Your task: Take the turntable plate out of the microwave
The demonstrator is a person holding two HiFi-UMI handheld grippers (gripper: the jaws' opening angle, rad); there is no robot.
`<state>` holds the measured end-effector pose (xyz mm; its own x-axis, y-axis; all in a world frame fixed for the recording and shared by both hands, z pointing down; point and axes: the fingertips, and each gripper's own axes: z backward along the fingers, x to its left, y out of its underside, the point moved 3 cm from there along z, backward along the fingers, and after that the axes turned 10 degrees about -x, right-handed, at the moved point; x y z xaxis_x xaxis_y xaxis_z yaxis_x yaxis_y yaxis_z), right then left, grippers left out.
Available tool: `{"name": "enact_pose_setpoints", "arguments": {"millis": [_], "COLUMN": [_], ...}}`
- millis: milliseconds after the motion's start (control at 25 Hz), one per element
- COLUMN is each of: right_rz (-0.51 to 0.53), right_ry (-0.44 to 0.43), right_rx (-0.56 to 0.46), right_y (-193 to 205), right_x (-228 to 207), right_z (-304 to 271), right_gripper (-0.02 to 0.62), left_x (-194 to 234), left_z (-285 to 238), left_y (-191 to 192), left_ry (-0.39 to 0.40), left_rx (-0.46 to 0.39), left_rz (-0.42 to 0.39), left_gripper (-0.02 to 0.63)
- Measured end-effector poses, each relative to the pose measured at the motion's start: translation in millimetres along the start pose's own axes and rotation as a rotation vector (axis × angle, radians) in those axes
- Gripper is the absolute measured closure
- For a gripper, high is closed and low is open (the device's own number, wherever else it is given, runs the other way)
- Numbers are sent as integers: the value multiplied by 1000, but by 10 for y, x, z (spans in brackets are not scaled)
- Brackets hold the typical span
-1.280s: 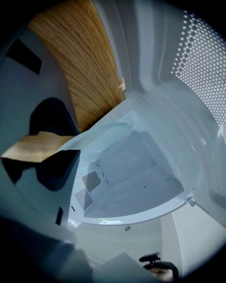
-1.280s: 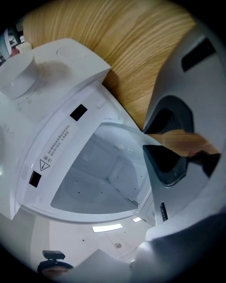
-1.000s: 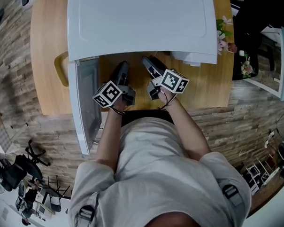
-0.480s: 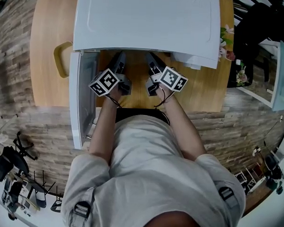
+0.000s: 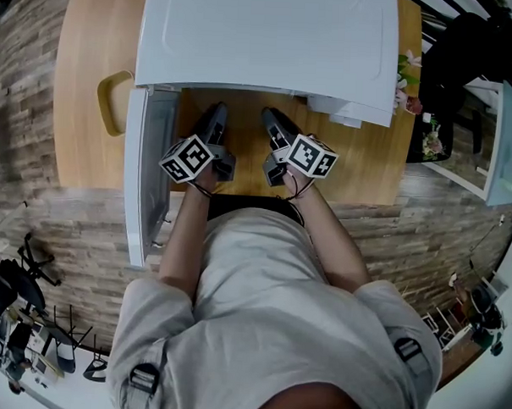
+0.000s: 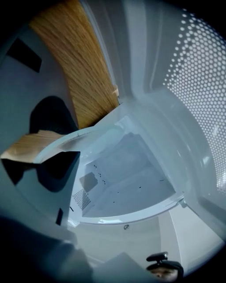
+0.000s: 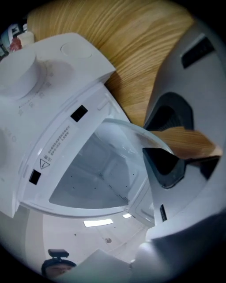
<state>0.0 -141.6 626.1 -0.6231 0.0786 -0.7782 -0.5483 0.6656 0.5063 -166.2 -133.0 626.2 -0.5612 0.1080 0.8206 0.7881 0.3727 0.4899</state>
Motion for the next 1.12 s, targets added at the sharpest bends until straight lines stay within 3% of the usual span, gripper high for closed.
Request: {"name": "enact_pose_setpoints", "arguments": {"millis": [120, 200, 360, 480, 600, 840, 1000, 1120], "right_rz": [154, 232, 220, 152, 109, 70, 62, 63], "right_ry": [-54, -79, -115, -139, -103, -89, -86, -88], "right_rx": [32, 49, 26, 6, 4, -10, 1, 1], "right_y": [3, -47, -185, -235, -247, -238, -220, -203], "right_x": [-34, -65, -57, -3, -48, -48, -43, -21], "right_z": [18, 0, -110, -243, -282, -264, -237, -202], "right_gripper": [431, 349, 307, 338, 425, 445, 450, 454], "left_x": [19, 2, -29, -2, -5, -10, -33, -2], "left_z": [1, -4, 10, 24, 17, 7, -63, -106], "left_y": [-8, -18, -45, -54, -29, -50, -71, -106], "left_ry": [6, 11, 23, 15, 17, 1, 18, -2], "left_rx": [11, 16, 3, 2, 3, 0, -28, -33], "left_rz": [-13, -16, -9, -13, 0, -44, 8, -17], "left_gripper": [479, 477, 477, 477, 477, 457, 425, 422]}}
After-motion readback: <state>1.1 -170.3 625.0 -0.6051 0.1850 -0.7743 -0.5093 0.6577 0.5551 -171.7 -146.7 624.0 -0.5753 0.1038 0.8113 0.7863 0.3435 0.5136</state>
